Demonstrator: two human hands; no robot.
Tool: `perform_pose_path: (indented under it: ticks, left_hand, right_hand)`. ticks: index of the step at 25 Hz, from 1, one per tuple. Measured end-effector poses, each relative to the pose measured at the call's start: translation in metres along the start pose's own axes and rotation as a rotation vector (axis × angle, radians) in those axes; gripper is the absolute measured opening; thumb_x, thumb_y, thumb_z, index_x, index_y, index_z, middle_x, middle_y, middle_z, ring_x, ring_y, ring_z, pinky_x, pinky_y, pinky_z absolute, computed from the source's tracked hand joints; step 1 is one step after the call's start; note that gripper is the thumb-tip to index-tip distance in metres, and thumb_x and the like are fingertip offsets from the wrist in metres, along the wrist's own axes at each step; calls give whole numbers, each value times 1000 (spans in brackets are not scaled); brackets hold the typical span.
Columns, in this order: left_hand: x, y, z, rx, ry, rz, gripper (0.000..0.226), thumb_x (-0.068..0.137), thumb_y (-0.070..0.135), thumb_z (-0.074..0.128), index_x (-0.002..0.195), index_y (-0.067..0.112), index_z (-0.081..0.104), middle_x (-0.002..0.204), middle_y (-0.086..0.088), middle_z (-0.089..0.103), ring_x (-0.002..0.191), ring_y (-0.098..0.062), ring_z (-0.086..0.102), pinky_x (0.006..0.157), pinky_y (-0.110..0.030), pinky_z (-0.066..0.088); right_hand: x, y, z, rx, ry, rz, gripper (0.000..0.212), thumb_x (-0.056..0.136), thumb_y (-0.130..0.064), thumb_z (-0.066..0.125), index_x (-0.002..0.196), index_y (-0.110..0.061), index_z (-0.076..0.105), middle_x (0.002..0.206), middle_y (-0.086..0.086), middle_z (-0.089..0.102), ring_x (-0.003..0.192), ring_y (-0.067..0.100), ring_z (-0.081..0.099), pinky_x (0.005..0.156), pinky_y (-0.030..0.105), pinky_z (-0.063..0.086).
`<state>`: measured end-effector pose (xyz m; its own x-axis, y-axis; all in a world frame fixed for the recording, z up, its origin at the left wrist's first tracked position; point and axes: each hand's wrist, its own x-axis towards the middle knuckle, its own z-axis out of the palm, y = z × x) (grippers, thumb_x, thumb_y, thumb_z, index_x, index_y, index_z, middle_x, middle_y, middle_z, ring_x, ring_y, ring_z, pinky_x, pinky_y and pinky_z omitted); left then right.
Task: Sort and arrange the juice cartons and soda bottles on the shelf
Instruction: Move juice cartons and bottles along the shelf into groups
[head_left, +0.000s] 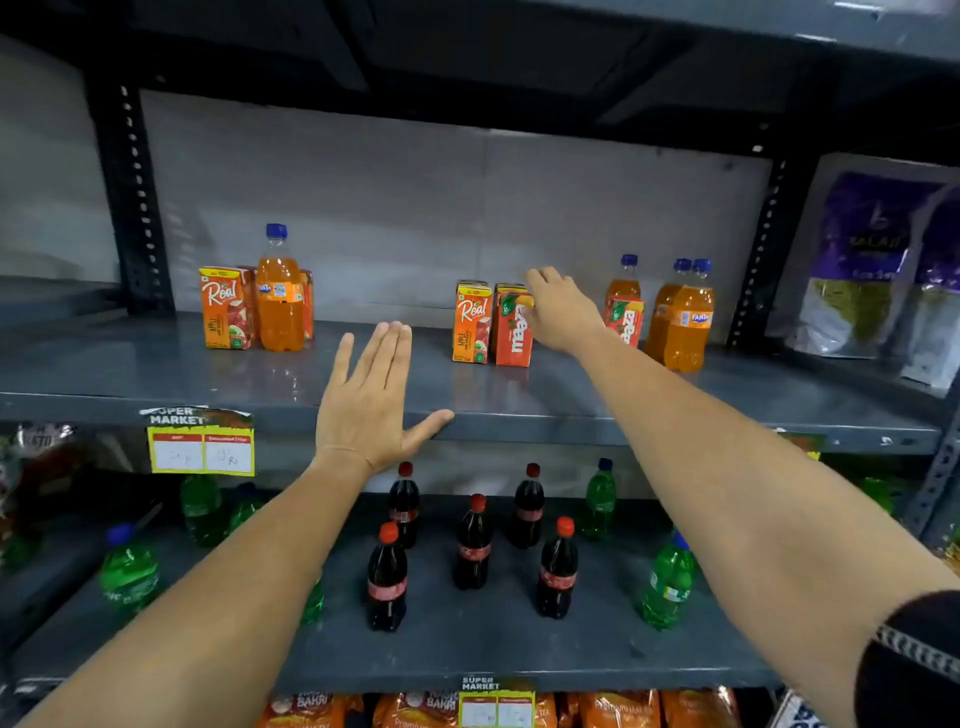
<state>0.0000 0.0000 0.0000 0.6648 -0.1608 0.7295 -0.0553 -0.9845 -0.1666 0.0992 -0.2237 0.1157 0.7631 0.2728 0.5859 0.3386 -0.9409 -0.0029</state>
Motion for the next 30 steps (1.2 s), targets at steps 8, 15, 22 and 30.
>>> perform_pose_path:
  ticks: [8, 15, 22, 30]
  left_hand:
    - [2, -2, 11, 43, 115, 20, 100, 83, 76, 16, 149, 2, 14, 155, -14, 28, 145, -24, 23, 119, -48, 9]
    - [-6, -16, -14, -168, 23, 28, 101, 83, 78, 19, 151, 6, -2, 161, -8, 0, 148, -18, -6, 121, -43, 3]
    - [-51, -189, -40, 17, 35, -55, 110, 77, 82, 22, 150, 1, 13, 159, -14, 16, 148, -23, 8, 120, -44, 5]
    - [-74, -306, -25, 123, -65, -35, 116, 74, 87, 18, 150, 0, 7, 159, -14, 13, 148, -21, 3, 120, -47, 3]
  right_hand:
    - [25, -2, 5, 100, -149, 1, 41, 89, -9, 54, 128, -6, 43, 131, 20, 44, 116, 40, 51, 99, 45, 42]
    - [31, -33, -37, -90, -315, -64, 43, 86, -22, 63, 122, -1, 54, 128, 20, 56, 118, 33, 50, 93, 33, 40]
    - [44, -157, -54, 26, -397, -256, 37, 86, -28, 64, 115, -5, 61, 113, 17, 67, 99, 29, 61, 75, 26, 40]
    - [90, -344, -28, 106, -314, -420, 44, 87, -28, 63, 123, -4, 58, 124, 15, 62, 111, 30, 58, 87, 32, 44]
